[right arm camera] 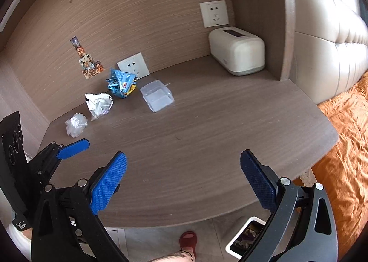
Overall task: Collect trash
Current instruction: 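Move both tools back over the desk toward the remaining bags, then grasp the clear plastic bag with the left tool while the right tool grasps the clear plastic box, then carry both items over the white bin and open both tools to drop them, then move both tools back over the desk toward the last bags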
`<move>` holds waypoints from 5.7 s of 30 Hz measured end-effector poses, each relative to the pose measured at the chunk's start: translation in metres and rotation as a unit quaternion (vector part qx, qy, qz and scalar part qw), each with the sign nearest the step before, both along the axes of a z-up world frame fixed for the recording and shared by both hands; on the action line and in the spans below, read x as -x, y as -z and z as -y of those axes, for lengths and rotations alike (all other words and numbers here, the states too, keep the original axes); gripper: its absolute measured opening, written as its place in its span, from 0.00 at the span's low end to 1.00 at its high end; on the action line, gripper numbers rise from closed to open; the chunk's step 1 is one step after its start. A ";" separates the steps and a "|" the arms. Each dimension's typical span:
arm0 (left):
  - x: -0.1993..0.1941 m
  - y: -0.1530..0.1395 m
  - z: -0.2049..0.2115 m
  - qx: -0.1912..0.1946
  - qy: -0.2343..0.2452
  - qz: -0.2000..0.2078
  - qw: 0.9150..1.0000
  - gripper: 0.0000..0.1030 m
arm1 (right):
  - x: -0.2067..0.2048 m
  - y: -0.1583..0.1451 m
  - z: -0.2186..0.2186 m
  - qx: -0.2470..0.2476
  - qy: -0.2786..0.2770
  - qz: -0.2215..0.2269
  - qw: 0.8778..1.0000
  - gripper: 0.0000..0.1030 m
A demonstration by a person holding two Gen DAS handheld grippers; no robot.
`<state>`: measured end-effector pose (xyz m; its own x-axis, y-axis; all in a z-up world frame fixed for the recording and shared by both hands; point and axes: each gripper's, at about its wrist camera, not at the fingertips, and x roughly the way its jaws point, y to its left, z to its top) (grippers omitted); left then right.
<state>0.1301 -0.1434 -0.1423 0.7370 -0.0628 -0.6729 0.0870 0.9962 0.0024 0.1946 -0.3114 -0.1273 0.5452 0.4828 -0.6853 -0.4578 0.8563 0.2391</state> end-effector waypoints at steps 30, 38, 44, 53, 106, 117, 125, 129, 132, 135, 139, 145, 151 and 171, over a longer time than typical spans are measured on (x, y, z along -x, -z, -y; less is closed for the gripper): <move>-0.034 0.026 -0.209 -0.032 -0.195 -0.039 0.979 0.95 | -0.135 0.048 -0.177 0.073 -0.101 0.000 0.992 0.96; -0.052 0.054 -0.234 -0.003 -0.197 -0.089 0.976 0.78 | -0.166 0.068 -0.201 0.133 -0.117 0.003 0.984 0.96; -0.051 0.054 -0.233 -0.023 -0.193 -0.092 0.977 0.54 | -0.169 0.072 -0.199 0.133 -0.127 0.003 0.983 0.57; -0.034 0.014 -0.195 -0.025 -0.171 -0.056 0.983 0.52 | -0.127 0.040 -0.174 0.087 -0.130 0.025 0.987 0.57; 0.007 0.197 0.282 -0.014 0.390 -0.191 0.901 0.52 | 0.074 0.171 0.216 0.030 0.243 -0.155 0.957 0.57; -0.008 0.344 0.314 -0.016 0.404 -0.243 0.882 0.56 | 0.055 0.323 0.231 0.023 0.252 -0.223 0.941 0.57; -0.019 0.406 0.312 0.003 0.369 -0.294 0.882 0.95 | 0.053 0.393 0.240 0.055 0.251 -0.266 0.929 0.96; -0.016 0.399 0.307 -0.012 0.359 -0.293 0.886 0.95 | 0.059 0.386 0.242 0.055 0.252 -0.268 0.928 0.96; -0.017 0.385 0.302 -0.006 0.351 -0.295 0.889 0.95 | 0.060 0.375 0.242 0.052 0.251 -0.266 0.929 0.96; -0.019 0.371 0.303 -0.006 0.346 -0.289 0.892 0.95 | 0.061 0.362 0.241 0.047 0.254 -0.264 0.930 0.96; -0.019 0.348 0.298 -0.003 0.340 -0.279 0.898 0.95 | 0.065 0.343 0.239 0.041 0.256 -0.258 0.931 0.96; -0.005 0.306 0.290 -0.003 0.337 -0.254 0.907 0.95 | 0.075 0.305 0.236 0.031 0.254 -0.239 0.937 0.96; 0.005 0.256 0.285 -0.013 0.325 -0.216 0.921 0.95 | 0.091 0.257 0.229 0.028 0.252 -0.206 0.945 0.96; 0.038 0.096 0.262 -0.016 0.243 -0.101 0.965 0.95 | 0.125 0.100 0.222 -0.002 0.217 -0.072 0.974 0.96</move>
